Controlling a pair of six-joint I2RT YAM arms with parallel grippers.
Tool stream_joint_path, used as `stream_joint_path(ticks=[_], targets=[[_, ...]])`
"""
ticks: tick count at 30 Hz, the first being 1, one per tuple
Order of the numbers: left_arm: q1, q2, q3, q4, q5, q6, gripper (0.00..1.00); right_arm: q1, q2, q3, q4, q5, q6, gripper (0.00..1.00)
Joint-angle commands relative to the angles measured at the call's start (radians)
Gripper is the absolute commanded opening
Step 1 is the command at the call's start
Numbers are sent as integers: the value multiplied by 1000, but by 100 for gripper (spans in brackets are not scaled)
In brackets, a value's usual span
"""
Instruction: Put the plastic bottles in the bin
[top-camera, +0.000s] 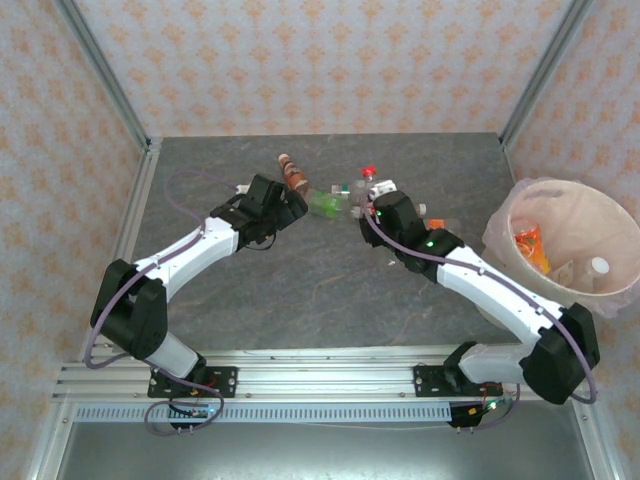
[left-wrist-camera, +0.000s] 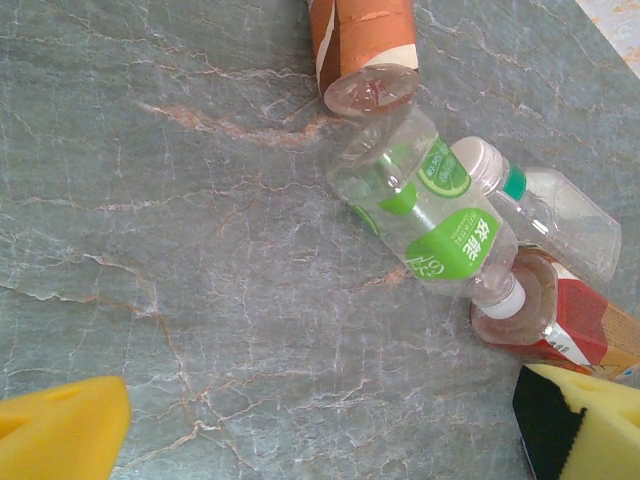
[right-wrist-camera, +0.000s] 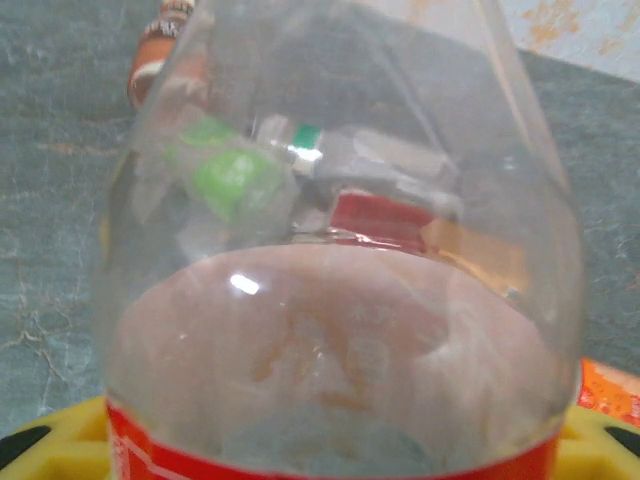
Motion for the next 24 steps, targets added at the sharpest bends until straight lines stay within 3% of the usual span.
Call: stream_joint_path(ticks=[1,5,12,18,24], targets=[[5,15,-5,-7,1,-11,100,2,-82,17,41,51,-22,31],[5,22,0,-2,6,-13,100,-17,-137,71,13,79,-25,31],[5,24,2,-9,10,-9,100,-133,-237,175,-33,79,-54,31],[5,25,2,-8,8,-12,100,-281,-308,248,-63,-24,-44,30],[6,22,3,-6,12,-12,100,-422,-329,329,-156,71,-95,30]])
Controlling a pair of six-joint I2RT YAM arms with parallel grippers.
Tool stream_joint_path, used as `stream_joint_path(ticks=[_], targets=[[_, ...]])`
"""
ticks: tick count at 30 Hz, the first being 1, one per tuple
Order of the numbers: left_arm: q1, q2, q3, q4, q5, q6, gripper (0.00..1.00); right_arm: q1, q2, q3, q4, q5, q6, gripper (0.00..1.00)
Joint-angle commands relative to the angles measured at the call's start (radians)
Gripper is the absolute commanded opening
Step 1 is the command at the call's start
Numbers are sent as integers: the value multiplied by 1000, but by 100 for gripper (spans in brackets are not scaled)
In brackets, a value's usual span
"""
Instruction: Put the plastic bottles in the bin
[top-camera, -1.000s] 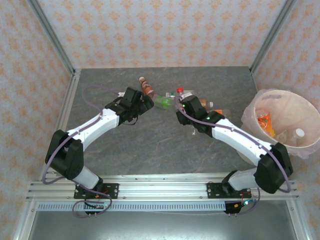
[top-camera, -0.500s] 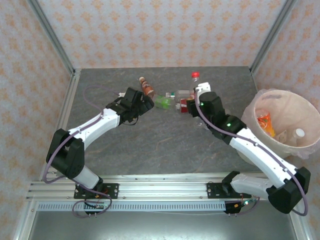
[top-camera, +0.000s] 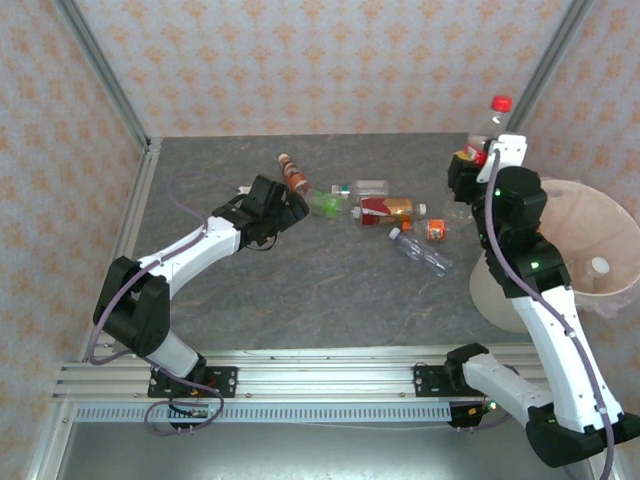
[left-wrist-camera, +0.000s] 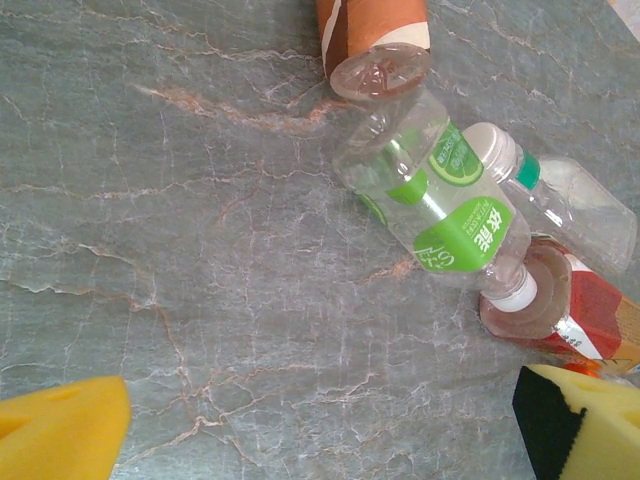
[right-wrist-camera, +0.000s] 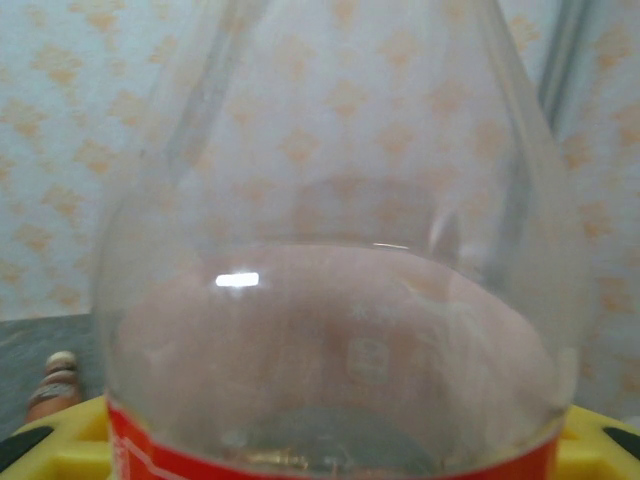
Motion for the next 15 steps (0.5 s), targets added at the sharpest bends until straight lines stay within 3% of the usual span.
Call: stream_joint_path(ticks=[1,8,15], targets=[[5,4,4,-10,-10,-10,100,-50,-10,60,-81,86,-60,30],[5,9,2,6,7,-15,100,-118,-11,122,-136,269,-169,30],[6,5,14,114,94,9,100,-370,-11,114,-188,13,-143,30]])
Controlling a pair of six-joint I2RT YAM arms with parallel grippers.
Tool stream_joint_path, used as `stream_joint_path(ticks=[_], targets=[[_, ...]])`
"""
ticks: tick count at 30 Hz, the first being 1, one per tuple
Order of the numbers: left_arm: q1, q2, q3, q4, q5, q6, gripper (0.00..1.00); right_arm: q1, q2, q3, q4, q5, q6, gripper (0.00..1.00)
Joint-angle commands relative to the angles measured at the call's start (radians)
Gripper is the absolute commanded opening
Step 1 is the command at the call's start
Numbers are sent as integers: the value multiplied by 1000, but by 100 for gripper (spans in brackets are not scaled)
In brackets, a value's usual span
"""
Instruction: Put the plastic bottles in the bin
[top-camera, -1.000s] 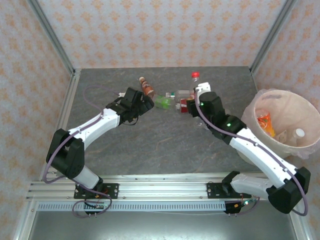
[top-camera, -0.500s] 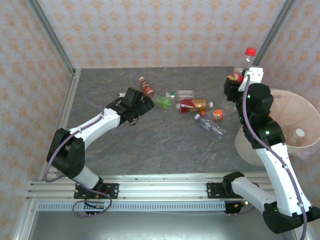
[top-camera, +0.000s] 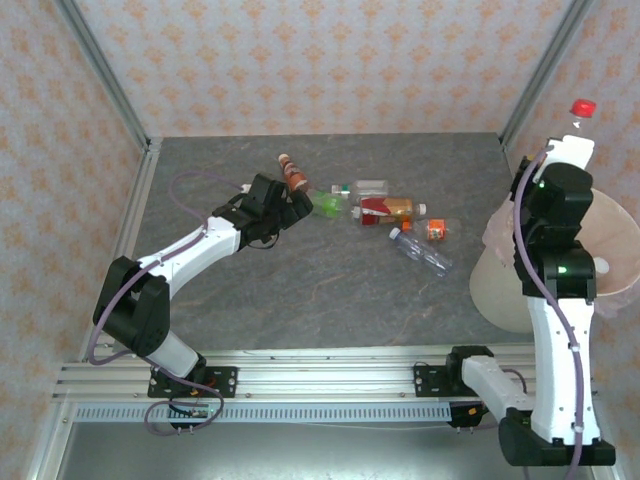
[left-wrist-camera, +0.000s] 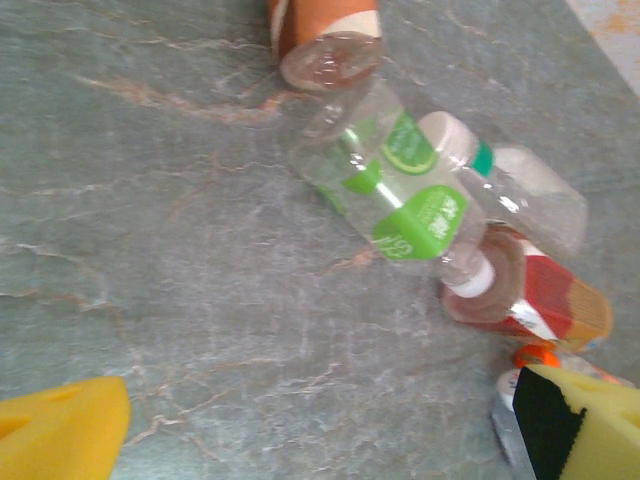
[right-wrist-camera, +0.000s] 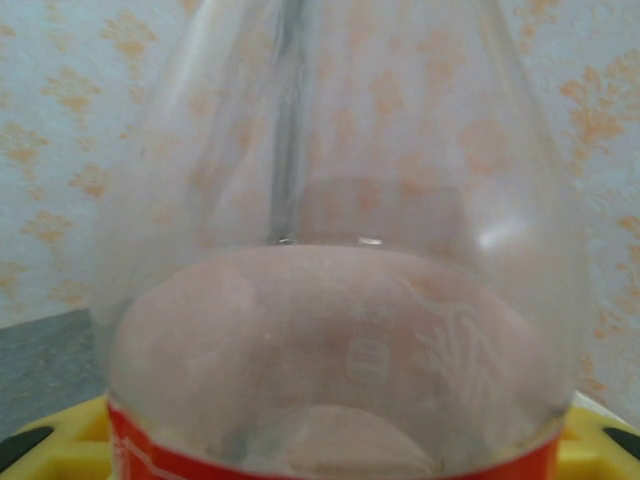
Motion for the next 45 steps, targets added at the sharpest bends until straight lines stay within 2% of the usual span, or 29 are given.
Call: stream_joint_path(ticks=[1,6,9,13,18,22,28,31,36,38,39,45], targets=[[5,8,22,52,33,10,100,-76,4,19,-54,-86,-21,30],[5,32,84,12,48,20,100,-266,26,16,-94,-106,0,30],[5,59,133,-31,66,42,100,-340,29,-21,-96,-36,7,30],[6,76,152,-37,74,42,100,-351,1,-122,-51,88,-40,31],[5,83,141,-16,85,16,100,-350,-66,-244,32,116,-73,32],[3,82,142,-10,101,16,100,-351,-79,-282,36,132,-68,36],[3,77,122,-19,81,24,100,-350,-81,-288,16,117,-12,50],[3,86,130,-24,81,31,100,-351,-79,-280,5,112,18,65],[3,100,134,-14,81,24,100,-350,-84,-280,2,80,23,72],[4,107,137,-13,82,25,100,-351,-84,-276,3,76,29,87],[3,111,139,-15,83,26,100,-351,-84,-273,2,69,32,100],[3,121,146,-17,88,21,100,-350,-99,-262,-1,55,45,99]])
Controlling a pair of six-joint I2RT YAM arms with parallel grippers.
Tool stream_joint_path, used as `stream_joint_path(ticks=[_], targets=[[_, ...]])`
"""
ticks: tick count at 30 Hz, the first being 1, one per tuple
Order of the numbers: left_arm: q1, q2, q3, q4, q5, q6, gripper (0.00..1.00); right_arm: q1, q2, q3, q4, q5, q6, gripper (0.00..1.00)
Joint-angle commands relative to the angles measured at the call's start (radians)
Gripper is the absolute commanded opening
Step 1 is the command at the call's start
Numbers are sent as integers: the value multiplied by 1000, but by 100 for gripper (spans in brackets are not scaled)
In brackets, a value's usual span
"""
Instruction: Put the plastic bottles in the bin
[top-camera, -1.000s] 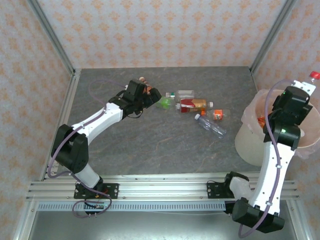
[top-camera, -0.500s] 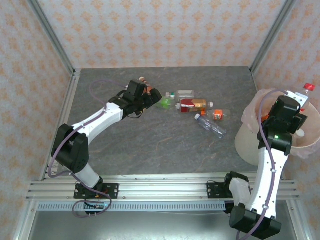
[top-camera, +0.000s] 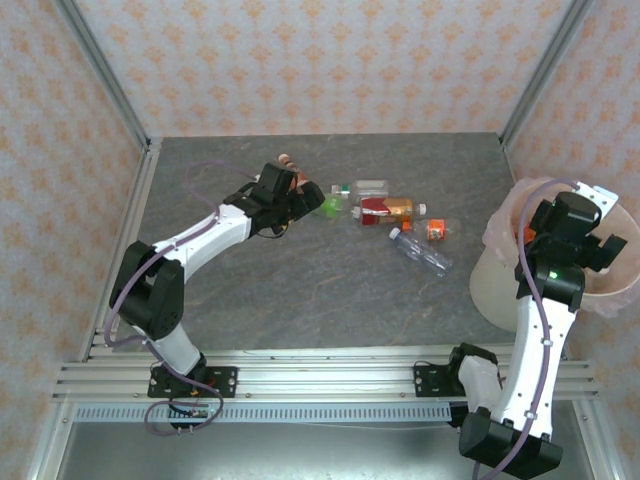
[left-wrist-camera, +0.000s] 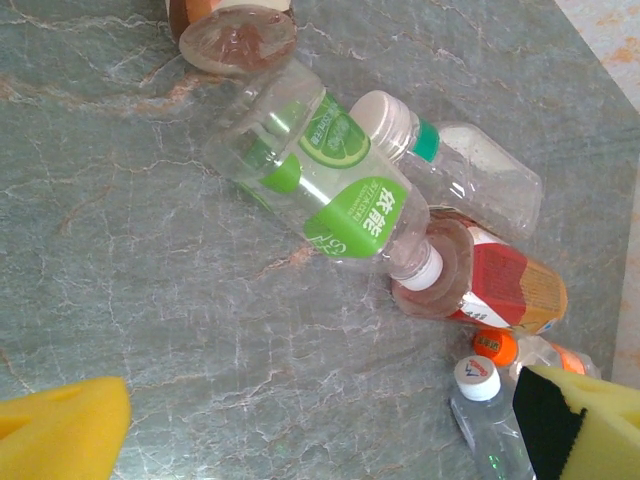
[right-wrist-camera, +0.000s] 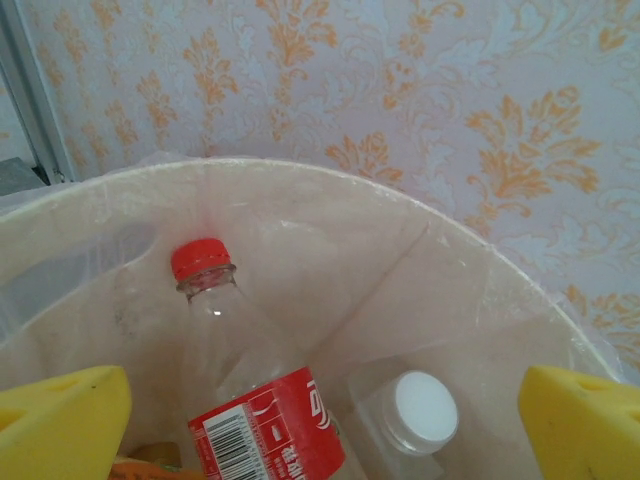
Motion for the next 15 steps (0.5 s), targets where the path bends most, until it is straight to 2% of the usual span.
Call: stream_joint_path(ticks=[1,6,10,15], targets=[[3,1,19,-14,1,0,100,-3,-24,29,-2,-12,15,99],[3,-4,10,-18,-5,0,100,-4,-41,58,0,-83,78,99],[3,-6,1,-14,-4,-6,100,-4,-65,83,12,-27,344,99],[3,-16,-6,-26,-13,5,100,-4,-78,95,41,-246,393,99]])
